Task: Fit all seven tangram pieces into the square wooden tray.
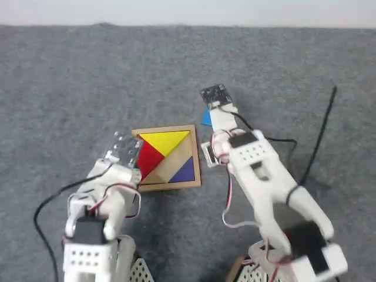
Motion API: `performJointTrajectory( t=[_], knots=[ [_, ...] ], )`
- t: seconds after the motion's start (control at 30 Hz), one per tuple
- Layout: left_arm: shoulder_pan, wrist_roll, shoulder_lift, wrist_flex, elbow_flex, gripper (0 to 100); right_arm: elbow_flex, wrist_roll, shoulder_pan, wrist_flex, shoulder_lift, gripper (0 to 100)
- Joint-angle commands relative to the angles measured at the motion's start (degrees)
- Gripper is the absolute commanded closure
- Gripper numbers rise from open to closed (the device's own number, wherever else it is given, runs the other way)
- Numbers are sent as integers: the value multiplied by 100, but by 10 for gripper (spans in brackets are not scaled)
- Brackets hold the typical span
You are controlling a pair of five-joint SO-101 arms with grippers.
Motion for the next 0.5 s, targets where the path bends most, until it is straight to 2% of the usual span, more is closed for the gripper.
performJointTrajectory(
  t=[0.0, 0.17, 0.3, 0.47],
  knots=[
    [-378, -237, -905, 334, 189, 987, -879, -404, -75, 251, 462, 803],
    [-440, -334, -1354, 457, 435, 987, -1512, -923, -84, 462, 1138, 786],
    [-448, -360, -1398, 475, 462, 987, -1855, -1389, -92, 787, 1455, 743],
    [-448, -360, -1398, 484, 453, 987, -2004, -1785, -295, 936, 1701, 735]
  ],
)
